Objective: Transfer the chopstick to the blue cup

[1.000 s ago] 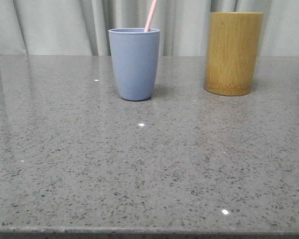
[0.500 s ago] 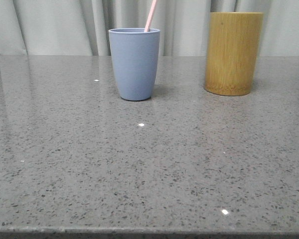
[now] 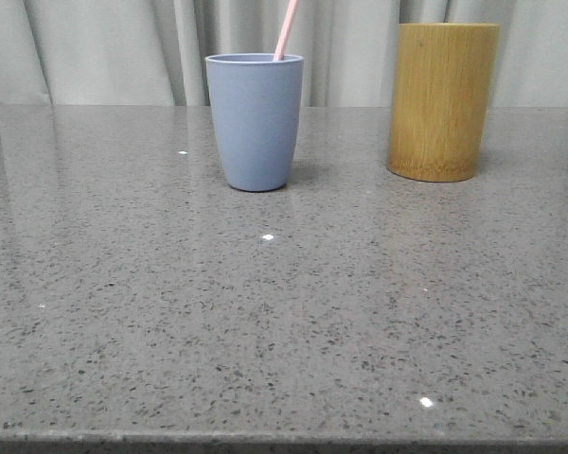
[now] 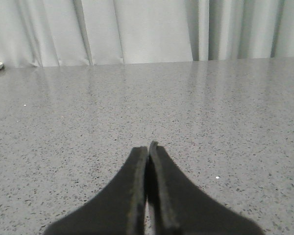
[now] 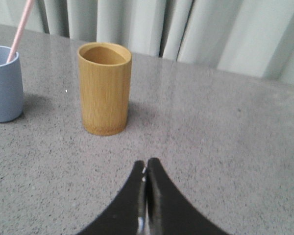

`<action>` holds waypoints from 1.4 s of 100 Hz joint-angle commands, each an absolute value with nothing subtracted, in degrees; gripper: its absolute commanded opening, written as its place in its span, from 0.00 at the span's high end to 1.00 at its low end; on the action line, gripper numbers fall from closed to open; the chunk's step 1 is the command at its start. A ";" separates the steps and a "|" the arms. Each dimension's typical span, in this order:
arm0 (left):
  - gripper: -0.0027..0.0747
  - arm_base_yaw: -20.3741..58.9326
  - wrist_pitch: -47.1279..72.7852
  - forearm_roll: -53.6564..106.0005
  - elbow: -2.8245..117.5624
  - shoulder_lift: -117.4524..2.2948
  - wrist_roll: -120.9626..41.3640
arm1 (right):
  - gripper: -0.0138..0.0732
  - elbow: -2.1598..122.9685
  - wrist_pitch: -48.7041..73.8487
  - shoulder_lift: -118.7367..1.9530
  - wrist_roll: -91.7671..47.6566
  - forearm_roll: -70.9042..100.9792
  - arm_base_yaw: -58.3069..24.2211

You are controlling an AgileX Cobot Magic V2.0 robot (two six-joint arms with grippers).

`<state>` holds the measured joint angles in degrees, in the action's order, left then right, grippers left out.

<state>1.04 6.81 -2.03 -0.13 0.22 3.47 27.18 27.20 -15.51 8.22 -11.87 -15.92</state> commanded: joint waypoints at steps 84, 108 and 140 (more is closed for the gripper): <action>0.99 1.00 1.78 -2.13 -0.54 2.14 4.25 | 0.92 -1.60 -3.68 1.79 0.00 2.59 -0.55; 0.99 1.00 1.78 -2.13 -0.54 2.14 4.25 | 0.92 -1.60 -3.77 1.79 0.00 2.59 -0.55; 0.99 1.00 1.78 -2.13 -0.54 2.14 4.25 | 0.92 -1.60 -3.77 1.79 0.00 2.59 -0.55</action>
<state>1.04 6.68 -2.03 -0.13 0.22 3.47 -1.56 1.13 0.60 0.54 2.82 -0.77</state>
